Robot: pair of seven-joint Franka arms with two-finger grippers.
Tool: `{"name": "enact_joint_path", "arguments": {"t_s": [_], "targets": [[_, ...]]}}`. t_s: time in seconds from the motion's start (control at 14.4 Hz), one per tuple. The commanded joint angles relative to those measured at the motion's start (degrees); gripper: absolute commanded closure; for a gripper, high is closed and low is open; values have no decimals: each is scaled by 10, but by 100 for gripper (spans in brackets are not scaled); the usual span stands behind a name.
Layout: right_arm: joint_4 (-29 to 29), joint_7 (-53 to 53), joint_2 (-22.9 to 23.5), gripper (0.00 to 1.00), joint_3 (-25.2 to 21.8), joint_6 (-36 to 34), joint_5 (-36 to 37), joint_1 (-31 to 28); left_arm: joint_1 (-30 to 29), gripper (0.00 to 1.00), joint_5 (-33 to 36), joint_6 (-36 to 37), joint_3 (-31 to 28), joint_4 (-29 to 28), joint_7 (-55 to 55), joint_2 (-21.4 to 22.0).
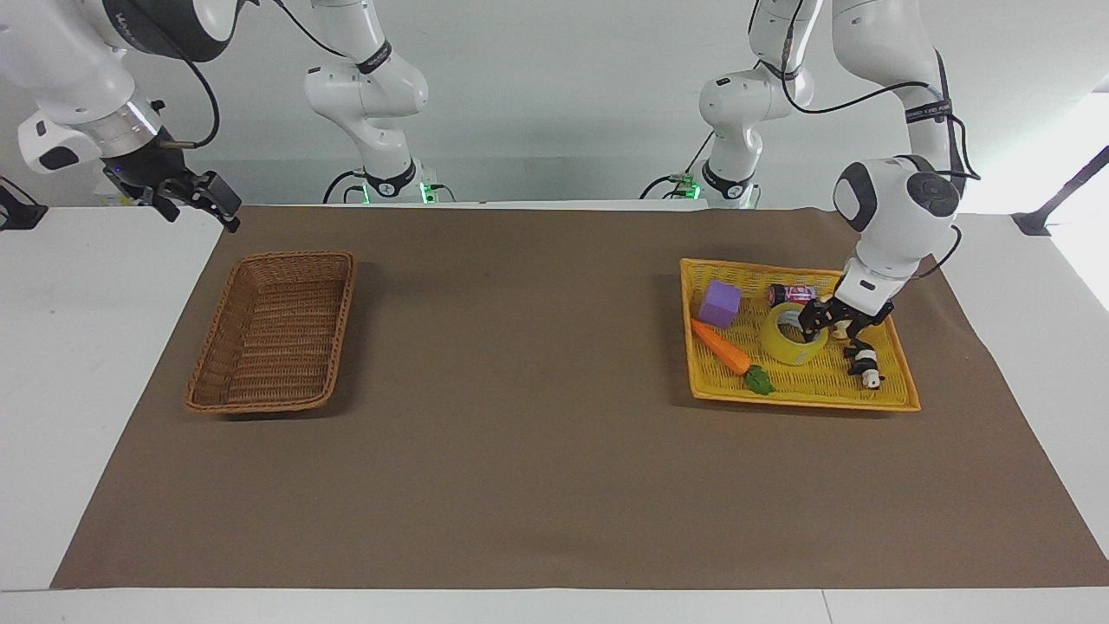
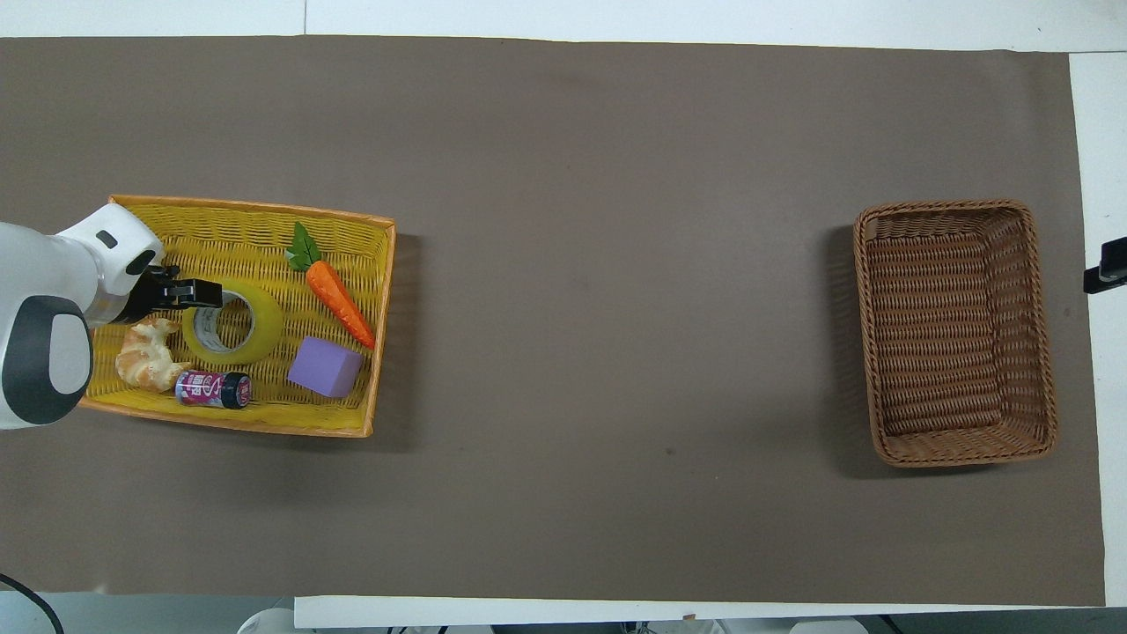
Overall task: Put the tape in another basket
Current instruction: 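Reach the left gripper into the yellow basket and grasp the tape roll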
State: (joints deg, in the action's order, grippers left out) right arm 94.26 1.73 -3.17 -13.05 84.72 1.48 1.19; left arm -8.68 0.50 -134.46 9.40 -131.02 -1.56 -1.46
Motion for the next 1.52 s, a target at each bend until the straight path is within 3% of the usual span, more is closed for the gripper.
{"name": "enact_joint_path", "arguments": {"t_s": [0.0, 0.21, 0.42, 0.55, 0.83, 1.04, 1.18, 1.32, 1.45], "targets": [[10, -6, -10, 0, 3, 0, -7, -4, -9, 19, 2, -37, 2, -20, 0, -1], [10, -6, -10, 0, 3, 0, -7, -4, -11, 23, 2, -41, 1, -42, -5, -2], [10, -6, -10, 0, 3, 0, -7, -4, -10, 35, 2, -42, 2, -45, 0, -4], [10, -6, -10, 0, 3, 0, -7, -4, -11, 74, 2, -41, 2, -45, 6, -4], [10, -6, -10, 0, 3, 0, -7, -4, -4, 100, 2, -36, 2, -49, 6, -3], [10, -6, -10, 0, 3, 0, -7, -4, 1, 100, 2, -37, 2, -37, 9, -4], [10, -6, -10, 0, 3, 0, -7, -4, 2, 100, -1, 21, 4, 43, 9, -14], [10, -6, -10, 0, 3, 0, -7, -4, 28, 100, -20, 152, 4, 172, 22, -41], [10, -6, -10, 0, 3, 0, -7, -4, 58, 100, -74, 201, 4, 230, 82, -44]]}}
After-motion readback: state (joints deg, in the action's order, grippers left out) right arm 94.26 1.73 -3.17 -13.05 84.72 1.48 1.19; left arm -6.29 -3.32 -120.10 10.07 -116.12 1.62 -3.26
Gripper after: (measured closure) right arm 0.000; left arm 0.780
